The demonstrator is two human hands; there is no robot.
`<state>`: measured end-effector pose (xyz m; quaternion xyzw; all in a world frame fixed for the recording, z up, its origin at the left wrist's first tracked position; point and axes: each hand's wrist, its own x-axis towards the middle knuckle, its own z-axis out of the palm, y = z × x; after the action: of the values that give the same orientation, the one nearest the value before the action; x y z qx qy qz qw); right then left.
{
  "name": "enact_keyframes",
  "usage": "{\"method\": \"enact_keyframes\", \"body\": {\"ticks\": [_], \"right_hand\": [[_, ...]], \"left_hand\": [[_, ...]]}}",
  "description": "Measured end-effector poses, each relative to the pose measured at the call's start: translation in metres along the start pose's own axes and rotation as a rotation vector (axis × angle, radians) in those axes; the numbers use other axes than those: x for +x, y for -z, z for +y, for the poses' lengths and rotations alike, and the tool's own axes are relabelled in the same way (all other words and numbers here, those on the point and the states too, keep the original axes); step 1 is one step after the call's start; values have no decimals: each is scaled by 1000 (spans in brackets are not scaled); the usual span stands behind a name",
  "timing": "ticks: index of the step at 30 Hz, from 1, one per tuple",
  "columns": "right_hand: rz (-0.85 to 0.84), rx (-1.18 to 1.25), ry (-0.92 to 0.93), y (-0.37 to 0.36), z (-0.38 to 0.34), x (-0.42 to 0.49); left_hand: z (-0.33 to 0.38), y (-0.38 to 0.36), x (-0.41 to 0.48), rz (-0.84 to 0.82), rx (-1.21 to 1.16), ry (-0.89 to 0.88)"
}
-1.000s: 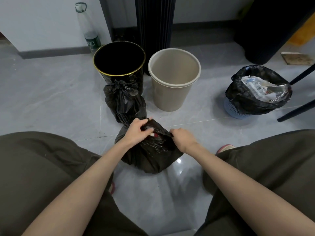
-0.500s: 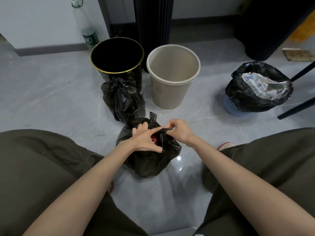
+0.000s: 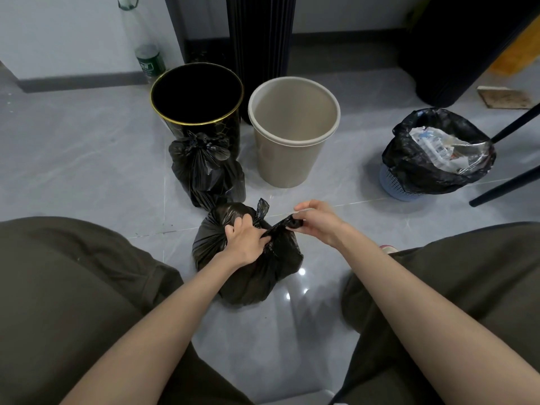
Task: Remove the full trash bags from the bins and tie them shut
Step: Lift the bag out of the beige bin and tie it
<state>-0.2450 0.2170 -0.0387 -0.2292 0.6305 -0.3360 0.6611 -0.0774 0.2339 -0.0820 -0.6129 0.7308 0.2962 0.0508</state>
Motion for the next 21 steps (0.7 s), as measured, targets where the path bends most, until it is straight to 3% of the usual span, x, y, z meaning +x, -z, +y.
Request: {"method": "enact_keyframes", "body": {"ticks": [3, 5, 7, 9, 11, 13, 15, 17, 21], "right_hand": [[-29, -530, 272, 3, -2, -3], [-160, -985, 468, 1, -3, -6], [-261, -1444, 492, -4, 4, -10], [-184, -1780, 490, -7, 15, -13], [-110, -1949, 518, -7, 22, -14], [-186, -1787, 398, -7, 18, -15], [-290, -1399, 156, -5, 14, -10], [-249, -1057, 23, 0, 13, -7], [-239, -634, -179, 7, 15, -9]], "left_hand": [[-1, -1, 1, -20, 19, 31], [-1, 0, 3, -34, 33, 42], [0, 1, 5, -45, 40, 41], [0, 2, 4, -39, 29, 30], [-2, 2, 3, -18, 11, 5], [-4, 2, 1, 10, -3, -15], [-8, 3, 0, 39, 3, -36], [-11, 4, -1, 64, -5, -45], [-15, 4, -4, 72, -67, -34]]}}
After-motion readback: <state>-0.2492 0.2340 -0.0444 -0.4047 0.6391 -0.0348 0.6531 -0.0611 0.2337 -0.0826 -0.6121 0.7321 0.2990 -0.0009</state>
